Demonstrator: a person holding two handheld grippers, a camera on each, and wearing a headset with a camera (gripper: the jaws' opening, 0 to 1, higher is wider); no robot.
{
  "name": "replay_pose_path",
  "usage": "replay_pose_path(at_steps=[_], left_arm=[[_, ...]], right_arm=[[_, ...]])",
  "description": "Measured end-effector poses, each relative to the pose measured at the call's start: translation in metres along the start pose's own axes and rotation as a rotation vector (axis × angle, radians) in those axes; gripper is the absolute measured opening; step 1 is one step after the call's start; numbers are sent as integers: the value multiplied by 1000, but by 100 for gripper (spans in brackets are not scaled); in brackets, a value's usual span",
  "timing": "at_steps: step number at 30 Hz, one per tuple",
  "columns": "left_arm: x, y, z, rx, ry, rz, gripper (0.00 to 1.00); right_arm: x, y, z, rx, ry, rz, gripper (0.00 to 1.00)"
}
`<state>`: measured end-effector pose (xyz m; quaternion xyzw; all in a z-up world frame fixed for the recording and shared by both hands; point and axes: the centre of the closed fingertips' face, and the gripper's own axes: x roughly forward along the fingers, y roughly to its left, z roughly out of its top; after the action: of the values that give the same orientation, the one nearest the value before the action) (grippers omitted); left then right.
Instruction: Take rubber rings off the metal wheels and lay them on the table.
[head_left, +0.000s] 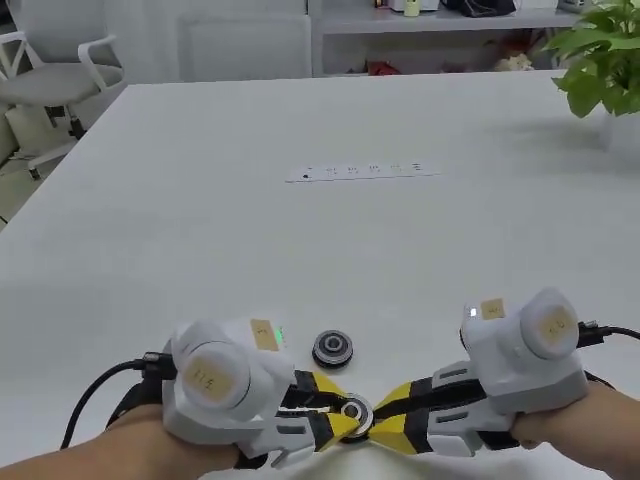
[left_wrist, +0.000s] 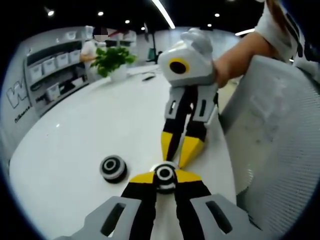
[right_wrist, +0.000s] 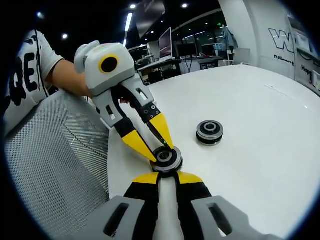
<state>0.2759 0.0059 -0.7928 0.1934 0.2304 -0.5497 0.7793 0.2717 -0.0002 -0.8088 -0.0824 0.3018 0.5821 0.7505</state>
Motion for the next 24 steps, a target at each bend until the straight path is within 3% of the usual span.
replay_pose_path(at_steps=[24], left_arm=[[-1,2,0,-43,5,13,15]], right_arm=[[1,2,0,6,7,-2,2]])
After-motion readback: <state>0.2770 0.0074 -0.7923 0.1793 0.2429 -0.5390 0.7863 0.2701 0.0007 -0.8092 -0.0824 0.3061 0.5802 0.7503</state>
